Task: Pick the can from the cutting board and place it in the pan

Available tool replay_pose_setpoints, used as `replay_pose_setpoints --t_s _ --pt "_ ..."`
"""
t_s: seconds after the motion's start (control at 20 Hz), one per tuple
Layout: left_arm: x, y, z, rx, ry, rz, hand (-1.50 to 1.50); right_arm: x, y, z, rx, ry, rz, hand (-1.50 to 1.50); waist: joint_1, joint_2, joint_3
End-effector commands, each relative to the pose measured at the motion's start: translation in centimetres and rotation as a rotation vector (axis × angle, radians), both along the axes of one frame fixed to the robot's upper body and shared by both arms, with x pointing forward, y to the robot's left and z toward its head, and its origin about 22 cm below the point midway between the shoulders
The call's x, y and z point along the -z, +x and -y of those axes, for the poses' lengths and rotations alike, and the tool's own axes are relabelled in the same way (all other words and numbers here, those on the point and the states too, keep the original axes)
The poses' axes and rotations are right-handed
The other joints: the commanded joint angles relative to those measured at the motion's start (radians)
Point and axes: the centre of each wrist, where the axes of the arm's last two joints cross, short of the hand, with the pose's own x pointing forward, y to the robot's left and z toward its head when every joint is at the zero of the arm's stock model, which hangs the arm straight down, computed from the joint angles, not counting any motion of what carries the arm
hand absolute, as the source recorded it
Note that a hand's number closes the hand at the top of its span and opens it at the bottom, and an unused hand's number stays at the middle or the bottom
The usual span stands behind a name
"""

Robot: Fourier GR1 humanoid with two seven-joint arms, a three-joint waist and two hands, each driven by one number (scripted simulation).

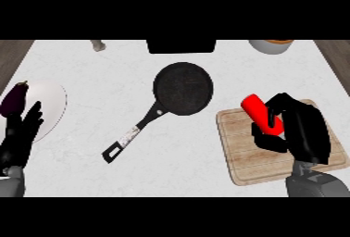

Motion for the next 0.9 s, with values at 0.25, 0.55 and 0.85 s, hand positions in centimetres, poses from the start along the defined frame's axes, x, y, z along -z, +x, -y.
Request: replay_pose_setpoints --t_s 0.25,0.55,0.85 --pt "-0.6 1.9 2.3 0.051 -0.009 0.029 0.0 -3.3 3.1 -7.1 0.035 0.137 0.034 1.5 0.041 0.015 0.003" --pt "0.3 1.5 2.5 0.065 0.0 0.021 0.0 -2.7 9.4 -8.7 0.04 0.259 0.005 1.5 0.053 0.019 0.003" --pt "-0.9 1.1 1.5 0.069 -0.004 0.014 0.0 -0.3 13.4 -10.6 0.064 0.301 -0.035 1.5 0.063 0.019 0.003"
